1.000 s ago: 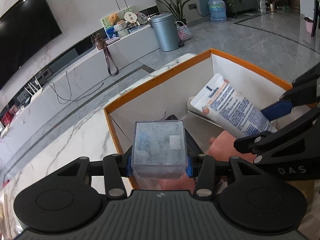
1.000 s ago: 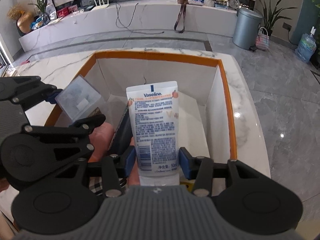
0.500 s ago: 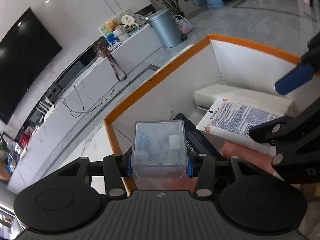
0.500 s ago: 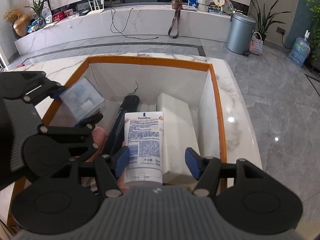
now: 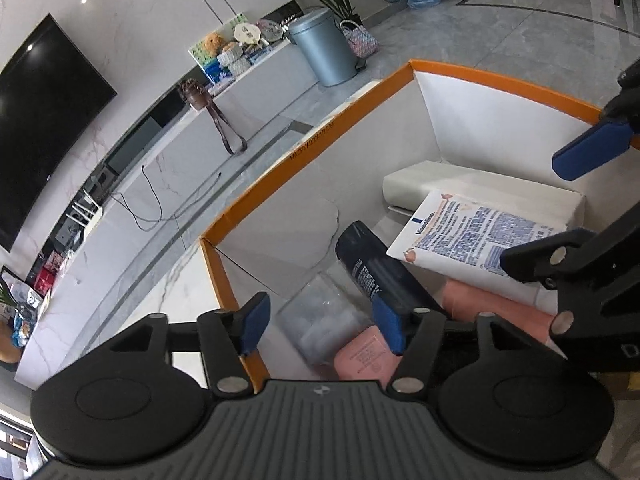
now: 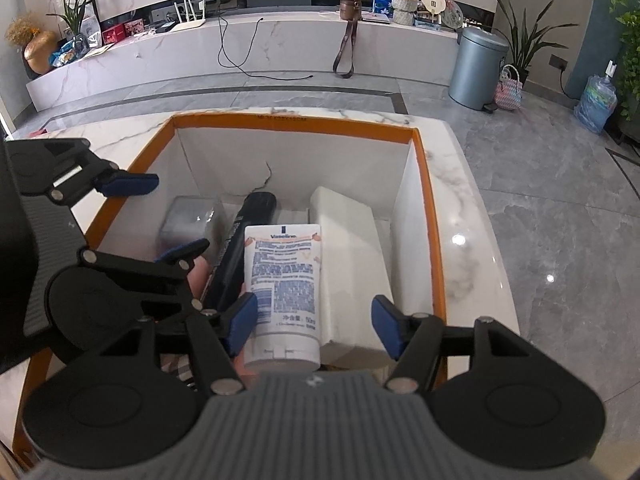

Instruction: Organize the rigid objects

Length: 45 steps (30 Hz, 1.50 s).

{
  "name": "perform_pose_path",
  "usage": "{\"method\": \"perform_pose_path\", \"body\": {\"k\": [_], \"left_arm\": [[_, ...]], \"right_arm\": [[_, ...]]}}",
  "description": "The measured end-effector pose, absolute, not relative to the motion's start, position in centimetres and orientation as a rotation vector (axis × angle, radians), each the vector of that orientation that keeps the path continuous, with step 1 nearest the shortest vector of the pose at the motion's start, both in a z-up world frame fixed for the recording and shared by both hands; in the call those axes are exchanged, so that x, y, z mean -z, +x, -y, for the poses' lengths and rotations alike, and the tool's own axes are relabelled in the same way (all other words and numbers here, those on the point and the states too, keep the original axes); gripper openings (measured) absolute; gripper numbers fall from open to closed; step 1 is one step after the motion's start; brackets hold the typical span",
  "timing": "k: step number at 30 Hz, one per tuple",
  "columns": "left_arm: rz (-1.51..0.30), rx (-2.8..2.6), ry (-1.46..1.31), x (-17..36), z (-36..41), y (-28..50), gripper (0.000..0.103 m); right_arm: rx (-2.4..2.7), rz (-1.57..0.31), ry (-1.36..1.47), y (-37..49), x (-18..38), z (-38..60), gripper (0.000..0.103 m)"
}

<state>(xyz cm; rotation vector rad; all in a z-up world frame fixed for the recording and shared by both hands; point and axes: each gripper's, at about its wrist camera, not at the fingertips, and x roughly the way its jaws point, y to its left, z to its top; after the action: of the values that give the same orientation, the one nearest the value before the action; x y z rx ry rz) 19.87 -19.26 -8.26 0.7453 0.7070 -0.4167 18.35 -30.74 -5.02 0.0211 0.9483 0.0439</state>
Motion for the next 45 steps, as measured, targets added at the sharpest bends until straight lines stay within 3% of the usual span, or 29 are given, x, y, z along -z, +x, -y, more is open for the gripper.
{"method": "perform_pose_path", "body": {"k": [27,45], "left_arm": [[-0.599,0.331,0.332,-2.8,11.3,12.6,0.073],[-0.587,0.199,0.174,0.8,5.3,3.1,0.073]], "right_arm": [[-0.040,-0.757,0.014,8.2,-1.7,28.3,0.076],[0.030,-0.639,0.031,-0.7,1.9,24.9,0.076]]}}
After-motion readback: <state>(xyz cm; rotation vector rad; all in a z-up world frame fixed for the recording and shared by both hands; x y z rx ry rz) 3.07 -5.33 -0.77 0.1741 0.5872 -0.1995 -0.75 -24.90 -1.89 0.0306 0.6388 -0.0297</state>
